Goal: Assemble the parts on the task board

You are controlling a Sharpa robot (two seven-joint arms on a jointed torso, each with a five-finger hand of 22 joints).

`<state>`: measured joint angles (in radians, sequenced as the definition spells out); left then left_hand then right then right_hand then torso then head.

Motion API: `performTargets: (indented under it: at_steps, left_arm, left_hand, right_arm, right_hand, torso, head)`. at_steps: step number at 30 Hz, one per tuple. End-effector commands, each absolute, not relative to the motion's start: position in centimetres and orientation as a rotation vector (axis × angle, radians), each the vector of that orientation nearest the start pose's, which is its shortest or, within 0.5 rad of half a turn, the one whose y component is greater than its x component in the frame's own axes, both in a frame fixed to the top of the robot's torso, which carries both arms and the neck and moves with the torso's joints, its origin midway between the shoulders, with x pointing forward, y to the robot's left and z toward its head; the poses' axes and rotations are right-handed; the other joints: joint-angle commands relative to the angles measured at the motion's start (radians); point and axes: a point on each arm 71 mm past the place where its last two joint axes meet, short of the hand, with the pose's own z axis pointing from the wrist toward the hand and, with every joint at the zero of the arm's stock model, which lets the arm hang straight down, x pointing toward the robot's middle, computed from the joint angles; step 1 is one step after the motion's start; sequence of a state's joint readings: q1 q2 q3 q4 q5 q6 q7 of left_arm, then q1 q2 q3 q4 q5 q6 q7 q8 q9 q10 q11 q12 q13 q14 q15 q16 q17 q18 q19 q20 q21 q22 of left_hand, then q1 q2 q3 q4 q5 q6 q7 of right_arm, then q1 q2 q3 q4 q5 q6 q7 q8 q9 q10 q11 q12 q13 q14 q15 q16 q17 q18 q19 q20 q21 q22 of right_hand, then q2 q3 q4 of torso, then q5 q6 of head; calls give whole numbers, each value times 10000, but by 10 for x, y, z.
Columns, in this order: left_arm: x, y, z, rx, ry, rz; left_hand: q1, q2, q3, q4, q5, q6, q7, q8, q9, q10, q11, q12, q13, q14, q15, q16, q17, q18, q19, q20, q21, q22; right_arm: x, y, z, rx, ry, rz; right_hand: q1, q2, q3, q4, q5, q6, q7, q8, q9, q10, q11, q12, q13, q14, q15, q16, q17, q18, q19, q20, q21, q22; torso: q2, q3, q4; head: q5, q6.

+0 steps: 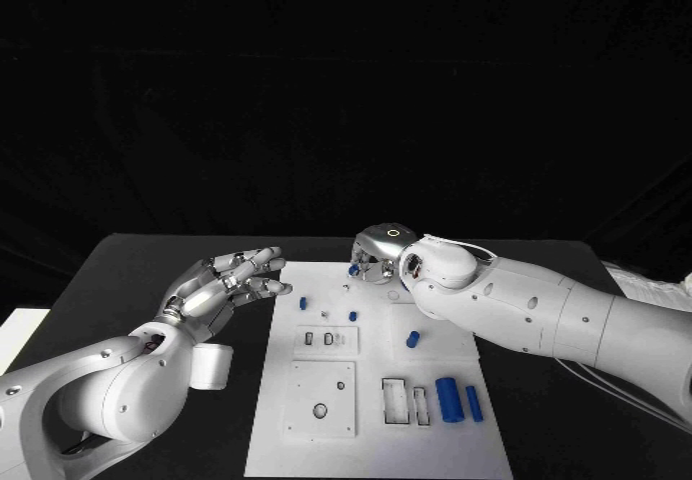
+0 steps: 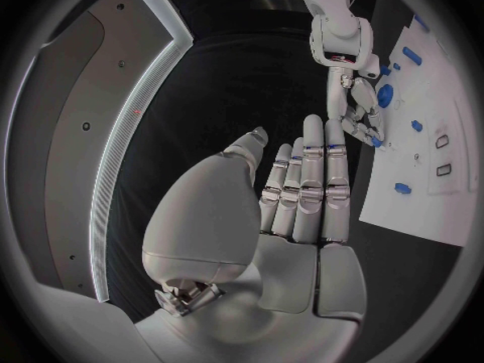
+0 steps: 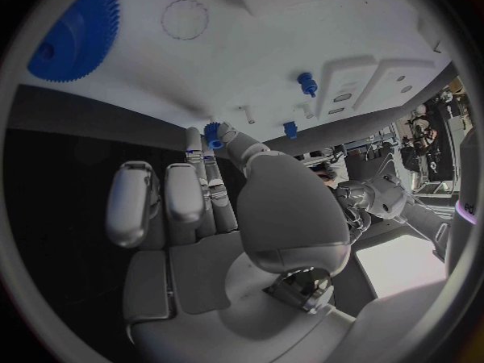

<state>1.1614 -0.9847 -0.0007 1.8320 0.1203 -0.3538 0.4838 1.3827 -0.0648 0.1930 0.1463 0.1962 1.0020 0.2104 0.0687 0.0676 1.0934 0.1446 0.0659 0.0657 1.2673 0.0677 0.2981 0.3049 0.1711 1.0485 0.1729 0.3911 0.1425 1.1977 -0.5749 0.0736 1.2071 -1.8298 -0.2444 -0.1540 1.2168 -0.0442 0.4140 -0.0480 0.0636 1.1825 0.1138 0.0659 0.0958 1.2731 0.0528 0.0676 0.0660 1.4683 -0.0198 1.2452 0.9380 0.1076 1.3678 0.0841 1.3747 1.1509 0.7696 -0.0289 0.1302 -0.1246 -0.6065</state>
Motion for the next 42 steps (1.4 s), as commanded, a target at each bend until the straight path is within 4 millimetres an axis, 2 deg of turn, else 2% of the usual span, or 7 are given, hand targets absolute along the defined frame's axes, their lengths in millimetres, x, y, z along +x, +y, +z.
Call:
performTargets:
  at_steps: [1,20,25,28,30,38,42]
  left_arm:
    - [427,192,-151,-12063,13387,-17583]
    - [428,191,-151,-12059,13410,-17598]
    - [428,191,-151,-12065,13425,-17597]
    - [428,191,-151,-12069,13430,-17592]
    - [428,191,-151,-12072,13431,-17586]
    - [428,194,-152,-12103,13443,-17526]
    - [428,196,-151,-12147,13441,-17493]
  left_hand:
    - [56,-16,-11,-53,-29,-76,10,-44,-11,-49,8,-29,-5,-72,32,-37,10,105,-26,37,-32,-12]
    - [62,-18,-8,-68,-31,-85,12,-44,-10,-60,11,-27,-4,-79,34,-43,23,104,-30,39,-31,-14]
    - [60,-20,-10,-72,-33,-92,13,-45,-10,-67,13,-27,-4,-83,36,-46,29,104,-32,40,-31,-14]
    - [60,-20,-10,-72,-33,-92,13,-45,-10,-67,13,-27,-4,-83,36,-46,29,104,-32,40,-31,-14]
    - [60,-20,-10,-72,-33,-92,13,-45,-10,-67,13,-27,-4,-83,36,-46,29,104,-32,40,-31,-14]
    - [58,-23,-12,-78,-35,-105,16,-49,-12,-81,17,-29,-5,-92,40,-52,36,102,-37,43,-32,-16]
    - [51,-27,-15,-88,-36,-135,26,-54,-14,-114,28,-34,-7,-114,50,-66,49,99,-52,49,-37,-21]
  right_arm:
    - [550,-152,-169,-4115,15495,3382]
    - [553,-144,-169,-4008,15323,3396]
    - [555,-145,-169,-3901,15242,3362]
    - [555,-146,-168,-3830,15107,3406]
    - [554,-147,-167,-3795,14974,3451]
    - [539,-173,-153,-3024,14179,3946]
    - [529,-203,-144,-1850,14003,4237]
  right_hand:
    - [32,-89,-10,64,-29,54,21,15,77,19,25,-60,-5,113,-56,47,-17,-194,-44,-46,46,-3]
    - [-15,-354,-46,353,-72,-234,147,-53,38,-313,135,-85,-28,85,26,11,-106,-184,-101,13,17,-67]
    - [-45,-923,-434,584,-154,-1576,378,-36,-290,-1434,385,-98,-62,-109,229,-418,-839,-70,-458,184,-295,-668]
    - [136,-1204,-1247,944,-129,-2527,481,-48,-332,-2160,480,-60,-42,-193,323,-676,-1221,1,-651,290,-493,-994]
    - [692,-1152,-2058,1517,-87,-2733,485,-1,-294,-2268,499,-2,-21,-168,333,-752,-1325,18,-677,333,-554,-1086]
    - [1277,-851,-2098,1958,124,-1850,415,236,-199,-633,285,717,230,-67,181,-630,-1160,-27,-503,232,-426,-873]
    - [1439,-1216,-2195,1894,420,-1538,217,342,-183,836,-37,1573,725,-127,-67,-758,-1339,-12,-549,22,-471,-936]
  torso:
    - [6,-4,1]
    - [26,-9,0]
    - [26,-13,-6]
    - [28,-4,-4]
    - [28,0,-3]
    - [36,16,-54]
    - [47,9,-110]
  head:
    - [-8,5]
    - [3,30]
    - [-9,40]
    - [-13,45]
    - [-14,55]
    - [8,95]
    - [-5,142]
